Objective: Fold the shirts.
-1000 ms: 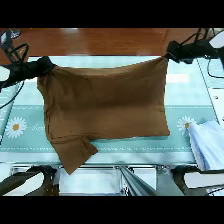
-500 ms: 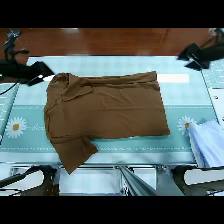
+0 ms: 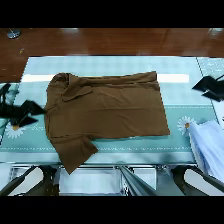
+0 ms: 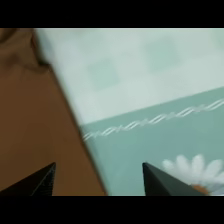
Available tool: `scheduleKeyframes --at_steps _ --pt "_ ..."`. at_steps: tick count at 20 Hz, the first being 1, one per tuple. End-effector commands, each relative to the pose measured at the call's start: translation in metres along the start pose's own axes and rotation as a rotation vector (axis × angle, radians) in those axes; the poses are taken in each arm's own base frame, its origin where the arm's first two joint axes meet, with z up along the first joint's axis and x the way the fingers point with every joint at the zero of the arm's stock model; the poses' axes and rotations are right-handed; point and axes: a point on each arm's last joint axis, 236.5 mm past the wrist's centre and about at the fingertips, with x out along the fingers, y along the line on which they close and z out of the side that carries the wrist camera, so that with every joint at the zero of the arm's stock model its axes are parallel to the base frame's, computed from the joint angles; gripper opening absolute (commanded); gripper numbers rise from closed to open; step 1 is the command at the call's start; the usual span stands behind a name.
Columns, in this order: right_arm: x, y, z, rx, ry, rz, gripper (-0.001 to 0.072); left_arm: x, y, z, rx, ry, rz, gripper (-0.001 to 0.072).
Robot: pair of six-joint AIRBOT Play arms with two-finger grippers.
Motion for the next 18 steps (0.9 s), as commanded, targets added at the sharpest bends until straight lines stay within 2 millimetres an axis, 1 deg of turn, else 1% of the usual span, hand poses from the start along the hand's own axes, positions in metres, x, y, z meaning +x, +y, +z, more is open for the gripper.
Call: scheduleKeyframes --at_steps 1,2,3,5,6,11,13,16,18 --pt "0.015 0.015 -0.051 -0.017 0.017 0.108 0.062 0.01 0.042 -0.034 -0.218 -0.024 -0.02 0.0702" --pt "0.019 0.016 -0.061 -0.013 0.022 0.121 0.062 0.017 0.047 -0.047 -0.284 0.009 -0.034 0.0702" --pt "0.022 0.017 -0.068 -0.012 0.025 0.128 0.062 0.026 0.051 -0.058 -0.305 0.042 -0.033 0.0702" --pt "0.024 0.021 -0.075 0.002 0.022 0.156 0.062 0.037 0.058 -0.072 -0.306 0.075 -0.018 0.0702" --pt "0.024 0.023 -0.074 0.002 0.02 0.164 0.062 0.04 0.061 -0.074 -0.31 0.078 -0.009 0.0702" --pt "0.023 0.026 -0.072 0.0 0.01 0.175 0.062 0.048 0.064 -0.072 -0.219 0.075 -0.021 0.0702" --pt "0.023 0.026 -0.072 0.0 0.011 0.176 0.062 0.052 0.066 -0.072 -0.232 0.082 -0.022 0.0702" --pt "0.023 0.027 -0.072 0.003 0.01 0.178 0.062 0.055 0.059 -0.054 -0.237 0.012 -0.054 0.0701" --pt "0.023 0.027 -0.072 0.004 0.01 0.179 0.062 0.06 0.056 -0.05 -0.215 0.007 -0.047 0.0701"
